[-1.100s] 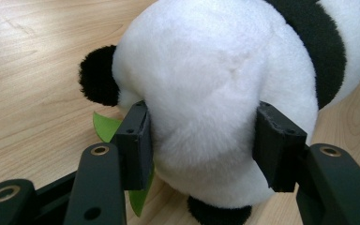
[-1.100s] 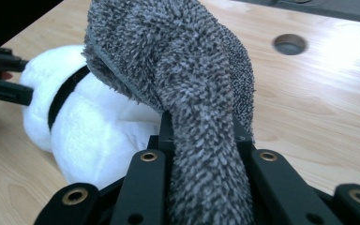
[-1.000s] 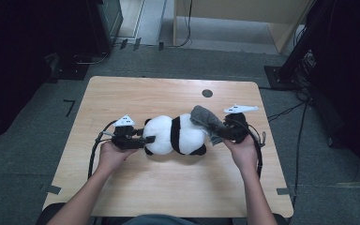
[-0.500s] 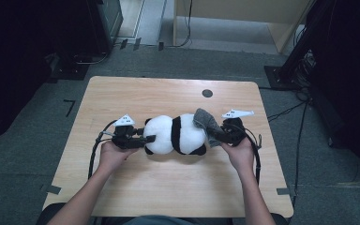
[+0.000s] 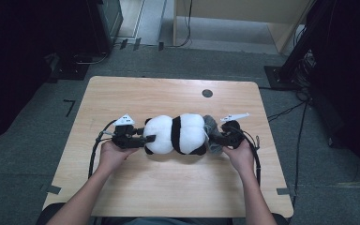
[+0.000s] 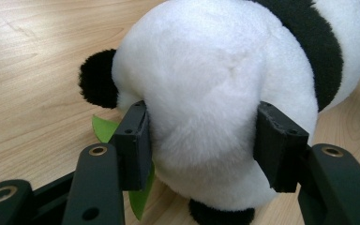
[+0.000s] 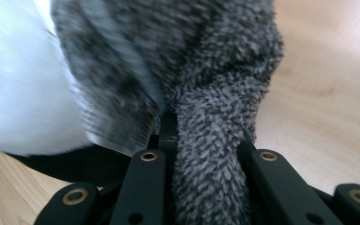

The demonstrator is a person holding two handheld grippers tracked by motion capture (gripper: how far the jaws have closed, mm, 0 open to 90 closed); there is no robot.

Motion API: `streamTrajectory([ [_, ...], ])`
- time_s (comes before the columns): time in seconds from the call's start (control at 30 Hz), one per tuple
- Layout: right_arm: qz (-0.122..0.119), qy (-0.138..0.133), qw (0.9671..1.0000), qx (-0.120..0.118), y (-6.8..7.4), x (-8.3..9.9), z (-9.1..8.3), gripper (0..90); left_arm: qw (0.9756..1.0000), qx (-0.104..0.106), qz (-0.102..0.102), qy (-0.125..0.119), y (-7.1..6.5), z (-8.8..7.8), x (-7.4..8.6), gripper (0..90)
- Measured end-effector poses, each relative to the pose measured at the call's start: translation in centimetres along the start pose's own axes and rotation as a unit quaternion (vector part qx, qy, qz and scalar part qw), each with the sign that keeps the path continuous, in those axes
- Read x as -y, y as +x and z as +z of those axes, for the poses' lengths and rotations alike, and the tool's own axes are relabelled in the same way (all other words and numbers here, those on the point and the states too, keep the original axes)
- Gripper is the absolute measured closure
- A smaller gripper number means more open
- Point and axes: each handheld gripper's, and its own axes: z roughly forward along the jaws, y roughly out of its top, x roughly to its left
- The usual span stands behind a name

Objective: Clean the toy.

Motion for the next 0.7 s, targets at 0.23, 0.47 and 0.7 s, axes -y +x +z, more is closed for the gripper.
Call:
streamTrajectory([
  [0.23,0.014,0.023,0.9996,-0.006,-0.2,0.2,1.4,75.8,1.0000,0.000,0.000,0.001,0.0,0.0,0.0,44.2],
  [0.47,0.035,0.017,0.9992,0.011,-1.2,0.4,0.1,75.4,1.0000,0.001,0.001,0.003,0.1,0.0,0.0,44.0],
  [0.7,0.063,-0.039,0.9969,0.023,-2.1,0.4,-2.6,75.4,1.0000,-0.002,0.002,0.004,0.0,-0.1,-0.1,43.9],
])
